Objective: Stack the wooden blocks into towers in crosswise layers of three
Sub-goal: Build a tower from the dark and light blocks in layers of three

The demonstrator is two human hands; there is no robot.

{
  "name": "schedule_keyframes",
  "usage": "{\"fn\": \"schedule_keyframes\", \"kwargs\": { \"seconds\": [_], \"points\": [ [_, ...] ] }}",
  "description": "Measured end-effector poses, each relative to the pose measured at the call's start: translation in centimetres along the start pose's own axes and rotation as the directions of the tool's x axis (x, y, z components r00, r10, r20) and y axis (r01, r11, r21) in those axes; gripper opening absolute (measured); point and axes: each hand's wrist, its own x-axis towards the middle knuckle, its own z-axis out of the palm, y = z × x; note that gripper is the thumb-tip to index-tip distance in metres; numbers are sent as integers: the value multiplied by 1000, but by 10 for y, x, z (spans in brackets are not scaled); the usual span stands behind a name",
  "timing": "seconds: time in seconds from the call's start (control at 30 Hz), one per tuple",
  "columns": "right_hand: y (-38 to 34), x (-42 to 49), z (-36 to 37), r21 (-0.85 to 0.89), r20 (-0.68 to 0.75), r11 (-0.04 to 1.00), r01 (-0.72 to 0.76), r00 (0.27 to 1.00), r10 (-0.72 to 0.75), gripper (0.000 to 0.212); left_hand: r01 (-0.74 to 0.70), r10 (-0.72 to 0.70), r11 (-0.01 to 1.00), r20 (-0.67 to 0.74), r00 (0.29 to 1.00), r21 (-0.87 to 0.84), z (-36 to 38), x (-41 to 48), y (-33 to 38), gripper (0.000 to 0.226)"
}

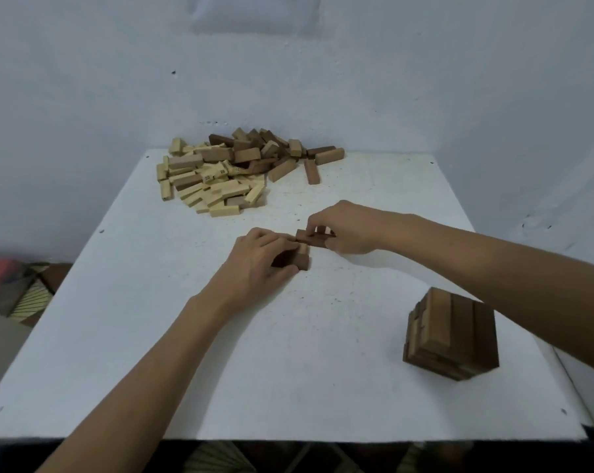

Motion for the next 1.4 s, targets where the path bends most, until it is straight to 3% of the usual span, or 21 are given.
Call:
{"fn": "schedule_keyframes", "kwargs": {
  "seconds": [0.13, 0.33, 0.43, 0.57, 0.63, 0.7, 0.8, 1.0, 1.13, 1.23, 1.3, 1.4],
  "points": [
    [-38, -7, 2, 11, 44, 1000, 25, 999, -26, 36, 197, -197, 963, 18, 980, -185, -11, -33, 2, 29],
    [-86, -29, 19, 73, 41, 997, 12, 999, -15, 35, 258, -259, 929, 32, 965, -266, -26, -65, 13, 31],
    [-98, -40, 32, 125, 13, 992, -14, 1000, 12, 30, 269, -263, 929, 58, 963, -253, -27, -73, 17, 35],
    [-100, -55, 48, 289, -33, 957, -14, 999, 25, 40, 253, -244, 929, 65, 967, -269, -27, -80, 22, 37],
    [-99, -59, 59, 345, -80, 939, -1, 996, 31, 29, 256, -239, 928, 95, 966, -269, -28, -83, 24, 37],
    [-98, -64, 69, 395, -135, 919, 14, 990, 42, 31, 250, -224, 932, 126, 967, -262, -31, -87, 23, 36],
    [-101, -73, 84, 385, -240, 922, 47, 970, 51, 46, 215, -187, 946, 131, 974, -244, -33, -95, 20, 35],
    [-105, -92, 103, 423, -321, 904, 62, 943, 86, 49, 216, -190, 941, 122, 974, -262, -29, -105, 18, 51],
    [-107, -98, 110, 434, -318, 900, 31, 940, 121, 64, 247, -232, 950, 101, 968, -191, -25, -110, 20, 83],
    [-109, -101, 114, 375, -272, 924, -79, 943, 191, 82, 285, -284, 958, 119, 951, 10, -20, -117, 18, 107],
    [-110, -102, 117, 299, -235, 939, -170, 941, 245, 91, 292, -313, 946, 161, 936, 141, -19, -122, 19, 109],
    [-114, -102, 121, 170, -205, 953, -252, 936, 285, 92, 267, -309, 942, 212, 927, 205, -17, -123, 25, 103]
  ]
}}
